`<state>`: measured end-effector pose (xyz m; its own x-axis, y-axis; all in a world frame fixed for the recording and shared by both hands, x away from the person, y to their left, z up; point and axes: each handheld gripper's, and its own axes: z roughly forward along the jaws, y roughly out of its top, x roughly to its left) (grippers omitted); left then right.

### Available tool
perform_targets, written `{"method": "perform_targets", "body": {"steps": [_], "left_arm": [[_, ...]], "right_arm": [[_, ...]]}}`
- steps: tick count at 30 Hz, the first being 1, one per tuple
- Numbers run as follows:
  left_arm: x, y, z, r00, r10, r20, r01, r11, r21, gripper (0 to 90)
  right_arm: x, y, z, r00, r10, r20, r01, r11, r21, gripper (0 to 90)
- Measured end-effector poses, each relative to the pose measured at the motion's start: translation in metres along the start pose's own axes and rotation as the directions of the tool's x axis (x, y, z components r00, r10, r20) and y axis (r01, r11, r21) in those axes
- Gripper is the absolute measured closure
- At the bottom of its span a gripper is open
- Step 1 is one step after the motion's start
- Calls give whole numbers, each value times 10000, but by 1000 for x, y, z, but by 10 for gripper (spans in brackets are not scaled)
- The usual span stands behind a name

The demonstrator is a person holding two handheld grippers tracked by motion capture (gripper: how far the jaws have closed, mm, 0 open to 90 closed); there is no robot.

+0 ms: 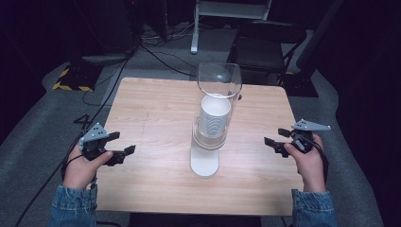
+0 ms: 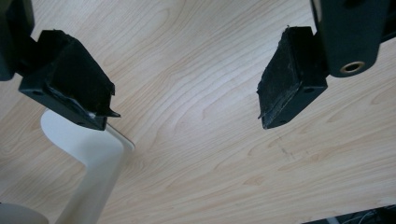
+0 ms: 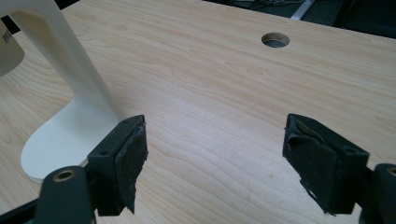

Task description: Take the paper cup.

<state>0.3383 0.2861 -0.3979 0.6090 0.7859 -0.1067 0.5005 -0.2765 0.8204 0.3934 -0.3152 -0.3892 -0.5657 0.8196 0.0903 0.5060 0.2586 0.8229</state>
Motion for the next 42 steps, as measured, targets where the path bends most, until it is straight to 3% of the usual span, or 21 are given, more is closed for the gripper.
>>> {"method": "perform_targets", "body": {"steps": [14,26,37,42], "left_arm": [[2,-2,0,9999,150,-85,-147,9993,336,156],[0,-3,1,9995,308,71,-311,9983,489,157],[-1,-6,3,9990,428,154,-437,9969,652,156],[0,-6,2,9991,384,203,-397,9967,713,156]], "right_arm": [[3,1,1,10000,-65,68,65,10000,-53,222],[33,11,18,9943,-907,-555,917,9957,155,219],[67,16,42,9743,-1445,-1726,1501,9885,196,197],[81,17,49,9589,-1705,-2268,1806,9833,244,188]]}}
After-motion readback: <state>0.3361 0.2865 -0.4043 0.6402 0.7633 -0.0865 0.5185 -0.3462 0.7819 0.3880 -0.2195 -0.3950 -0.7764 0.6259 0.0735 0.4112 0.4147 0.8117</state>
